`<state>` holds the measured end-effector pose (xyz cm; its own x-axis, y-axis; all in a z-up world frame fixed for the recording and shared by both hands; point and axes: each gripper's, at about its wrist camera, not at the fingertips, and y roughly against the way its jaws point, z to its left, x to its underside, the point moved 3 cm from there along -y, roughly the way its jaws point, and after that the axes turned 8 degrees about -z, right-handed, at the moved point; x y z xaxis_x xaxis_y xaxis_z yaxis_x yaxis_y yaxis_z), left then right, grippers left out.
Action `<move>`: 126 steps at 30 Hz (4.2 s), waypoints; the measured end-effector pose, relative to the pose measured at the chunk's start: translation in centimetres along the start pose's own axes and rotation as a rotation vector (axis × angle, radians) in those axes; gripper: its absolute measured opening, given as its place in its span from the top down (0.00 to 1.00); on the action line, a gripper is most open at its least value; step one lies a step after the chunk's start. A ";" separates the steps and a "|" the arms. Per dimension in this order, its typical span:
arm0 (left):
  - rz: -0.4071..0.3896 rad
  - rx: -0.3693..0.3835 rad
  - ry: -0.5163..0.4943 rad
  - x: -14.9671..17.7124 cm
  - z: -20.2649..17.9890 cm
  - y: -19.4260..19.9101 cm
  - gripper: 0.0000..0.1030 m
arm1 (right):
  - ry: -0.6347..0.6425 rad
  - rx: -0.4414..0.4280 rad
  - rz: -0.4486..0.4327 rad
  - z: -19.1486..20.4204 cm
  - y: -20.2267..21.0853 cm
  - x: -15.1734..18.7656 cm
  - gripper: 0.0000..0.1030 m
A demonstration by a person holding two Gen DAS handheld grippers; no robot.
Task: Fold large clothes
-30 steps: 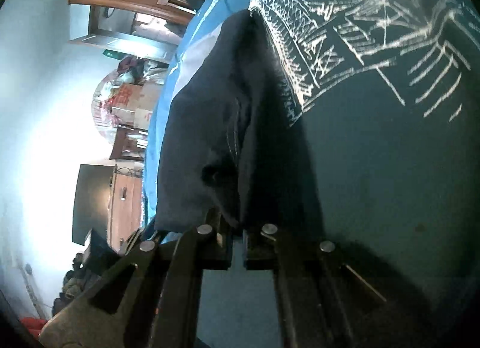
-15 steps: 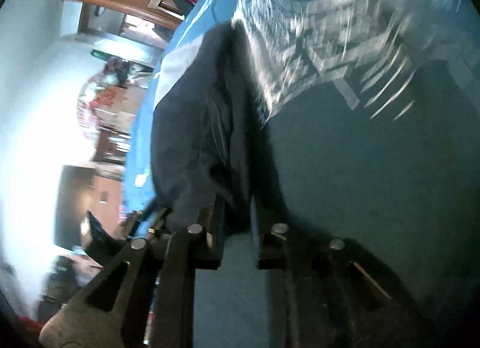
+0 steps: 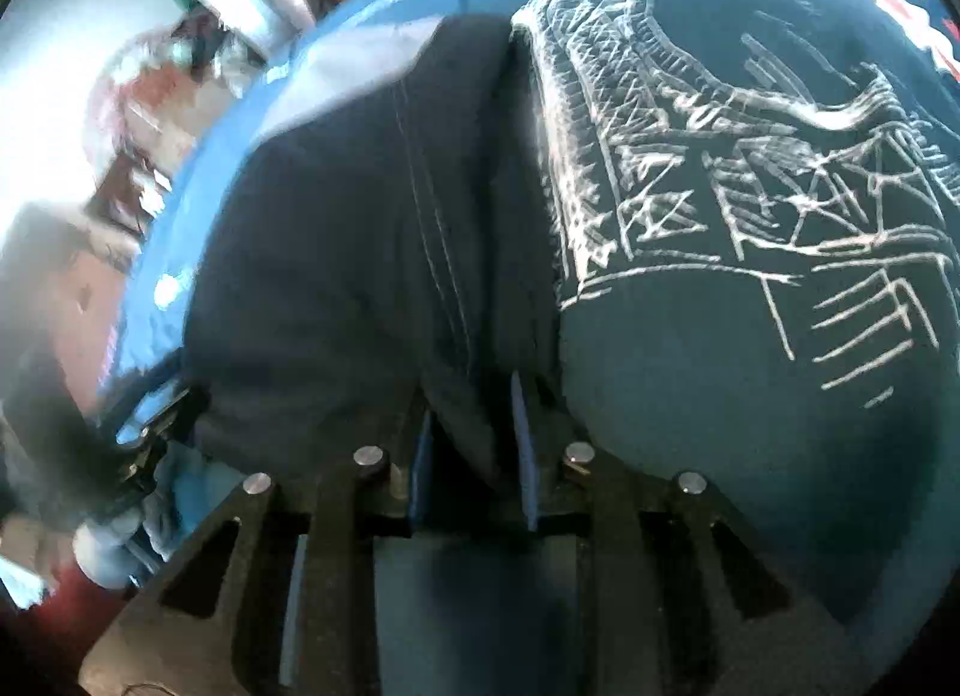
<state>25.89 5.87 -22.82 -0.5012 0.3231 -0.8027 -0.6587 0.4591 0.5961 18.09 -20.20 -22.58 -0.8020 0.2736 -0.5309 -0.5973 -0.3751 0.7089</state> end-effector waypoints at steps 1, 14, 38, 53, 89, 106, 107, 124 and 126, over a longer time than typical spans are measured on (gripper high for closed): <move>-0.021 0.007 0.012 -0.8 0.2 0.9 0.46 | 0.024 0.009 -0.007 0.4 0.7 -0.3 0.77; -0.054 -0.116 -0.018 -12.1 6.7 -12.0 0.43 | 0.290 0.106 -0.001 5.6 -10.7 -15.3 0.65; 0.011 -0.088 -0.010 0.6 -1.6 4.7 0.39 | 0.273 0.154 -0.140 6.2 7.1 3.2 0.24; 0.209 -0.229 0.185 7.7 0.2 3.6 0.00 | 0.221 0.289 -0.053 1.9 4.2 9.6 0.00; 0.101 -0.293 0.166 7.9 0.3 2.7 0.00 | 0.184 0.382 -0.190 1.9 3.1 10.9 0.00; 0.100 -0.292 0.167 7.9 0.3 2.7 0.00 | 0.186 0.384 -0.185 1.9 3.0 10.7 0.00; 0.100 -0.291 0.167 7.9 0.3 2.6 0.00 | 0.187 0.385 -0.185 1.9 3.0 10.7 0.00; 0.100 -0.290 0.170 7.8 0.4 2.6 0.00 | 0.185 0.379 -0.186 1.8 3.0 10.6 0.00; 0.099 -0.289 0.171 7.8 0.4 2.6 0.00 | 0.185 0.379 -0.186 1.8 3.0 10.6 0.00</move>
<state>20.52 9.91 -27.56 -0.6416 0.1997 -0.7406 -0.7213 0.1714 0.6711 7.78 -16.85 -25.23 -0.6872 0.1297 -0.7148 -0.7184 0.0251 0.6952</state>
